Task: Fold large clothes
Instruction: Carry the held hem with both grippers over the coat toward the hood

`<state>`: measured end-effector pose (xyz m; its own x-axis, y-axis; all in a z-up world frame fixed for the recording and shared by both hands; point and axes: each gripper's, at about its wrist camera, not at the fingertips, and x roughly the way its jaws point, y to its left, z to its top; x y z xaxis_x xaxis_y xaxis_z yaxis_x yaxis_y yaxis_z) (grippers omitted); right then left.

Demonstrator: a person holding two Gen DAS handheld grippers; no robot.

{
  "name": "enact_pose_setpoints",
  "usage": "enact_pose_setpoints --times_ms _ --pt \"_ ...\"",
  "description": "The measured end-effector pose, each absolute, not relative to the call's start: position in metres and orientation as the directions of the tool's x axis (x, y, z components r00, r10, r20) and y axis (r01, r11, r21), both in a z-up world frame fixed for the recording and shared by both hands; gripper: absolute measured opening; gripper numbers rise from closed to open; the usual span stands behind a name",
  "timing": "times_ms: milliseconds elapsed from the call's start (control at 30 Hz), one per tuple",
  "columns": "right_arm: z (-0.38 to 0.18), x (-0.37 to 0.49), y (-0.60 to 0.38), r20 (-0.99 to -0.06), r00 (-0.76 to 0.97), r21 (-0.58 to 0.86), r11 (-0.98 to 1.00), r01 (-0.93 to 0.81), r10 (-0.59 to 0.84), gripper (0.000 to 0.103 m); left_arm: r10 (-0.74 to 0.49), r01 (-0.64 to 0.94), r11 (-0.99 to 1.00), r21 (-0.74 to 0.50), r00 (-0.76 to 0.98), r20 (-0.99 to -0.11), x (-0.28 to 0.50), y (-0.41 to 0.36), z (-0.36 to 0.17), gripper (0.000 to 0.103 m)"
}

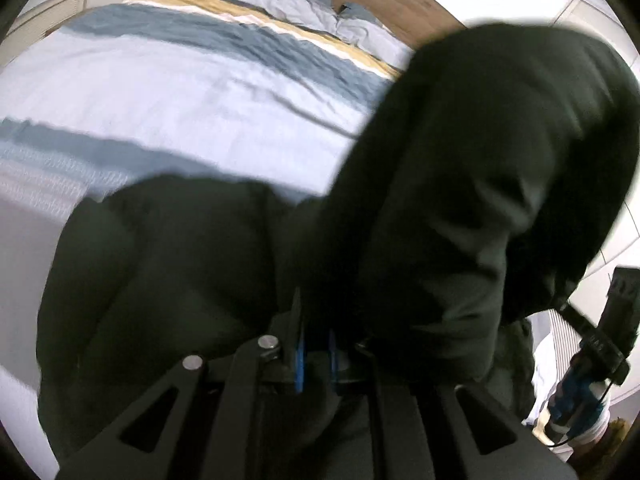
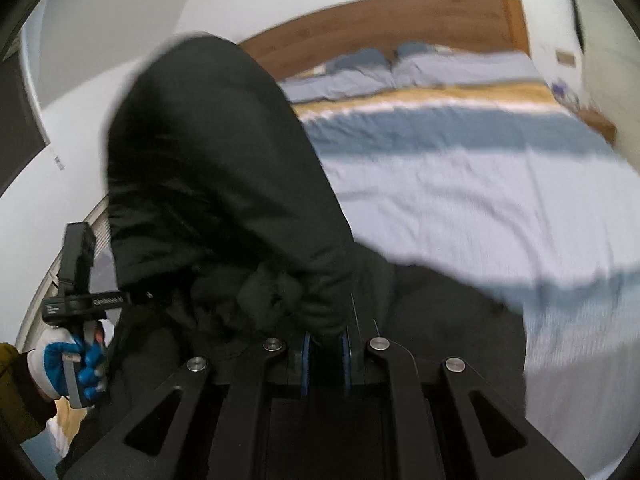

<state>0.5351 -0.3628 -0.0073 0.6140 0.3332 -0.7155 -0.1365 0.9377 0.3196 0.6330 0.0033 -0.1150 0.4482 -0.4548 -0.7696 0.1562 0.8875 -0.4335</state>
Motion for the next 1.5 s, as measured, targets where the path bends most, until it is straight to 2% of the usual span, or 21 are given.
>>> enact_pose_setpoints --times_ms 133,233,300,367,467,633,733,833,900,967,1067,1167,1267,1500 --pt "-0.036 0.51 -0.367 -0.75 0.588 0.316 0.945 -0.083 0.302 0.013 -0.427 0.115 0.899 -0.422 0.44 -0.79 0.616 0.011 -0.126 0.01" --pt "-0.052 0.502 -0.372 -0.766 0.573 0.326 0.944 -0.045 0.292 0.02 -0.4 0.087 0.91 -0.404 0.431 -0.809 0.6 0.019 -0.13 0.01" --pt "-0.055 0.495 -0.376 -0.769 0.57 0.333 0.942 -0.03 0.29 0.022 -0.388 0.074 0.915 -0.397 0.434 -0.813 0.586 0.026 -0.128 0.01" --pt "-0.053 0.486 -0.377 -0.778 0.56 0.326 0.945 -0.026 0.284 0.034 -0.38 0.063 0.917 -0.393 0.436 -0.816 0.577 0.033 -0.123 0.01" --pt "-0.045 0.467 -0.382 -0.79 0.547 0.321 0.947 -0.016 0.277 0.045 -0.339 0.044 0.933 -0.358 0.443 -0.83 0.557 0.038 -0.113 0.01" --pt "-0.019 0.446 -0.394 -0.806 0.535 0.304 0.953 0.005 0.254 0.049 -0.304 0.044 0.945 -0.324 0.48 -0.823 0.547 0.039 -0.074 0.01" --pt "0.011 0.451 -0.398 -0.787 0.565 0.302 0.953 0.003 0.247 0.055 -0.312 0.077 0.944 -0.32 0.515 -0.798 0.557 0.04 -0.037 0.011" --pt "0.041 0.466 -0.391 -0.76 0.599 0.302 0.953 -0.018 0.252 0.059 -0.338 0.102 0.935 -0.34 0.546 -0.766 0.567 0.03 -0.007 0.02" --pt "0.058 0.481 -0.382 -0.74 0.618 0.307 0.951 -0.042 0.266 0.06 -0.353 0.124 0.93 -0.346 0.564 -0.746 0.579 0.015 0.008 0.035" --pt "0.067 0.495 -0.369 -0.728 0.625 0.309 0.948 -0.069 0.283 0.064 -0.366 0.15 0.927 -0.345 0.571 -0.734 0.587 0.0 0.017 0.04" --pt "0.075 0.517 -0.344 -0.717 0.622 0.305 0.944 -0.124 0.314 0.07 -0.396 0.195 0.917 -0.349 0.563 -0.726 0.599 -0.025 0.023 0.042" --pt "0.07 0.529 -0.315 -0.724 0.597 0.293 0.938 -0.186 0.345 0.073 -0.419 0.24 0.908 -0.343 0.55 -0.723 0.598 -0.05 0.02 0.045" --pt "0.054 0.527 -0.295 -0.746 0.565 0.268 0.936 -0.228 0.351 0.076 -0.405 0.29 0.912 -0.289 0.539 -0.738 0.59 -0.073 0.0 0.048" --pt "-0.011 0.496 -0.28 -0.839 0.461 0.181 0.948 -0.263 0.288 0.076 -0.32 0.284 0.937 -0.202 0.471 -0.822 0.553 -0.073 -0.083 0.048"
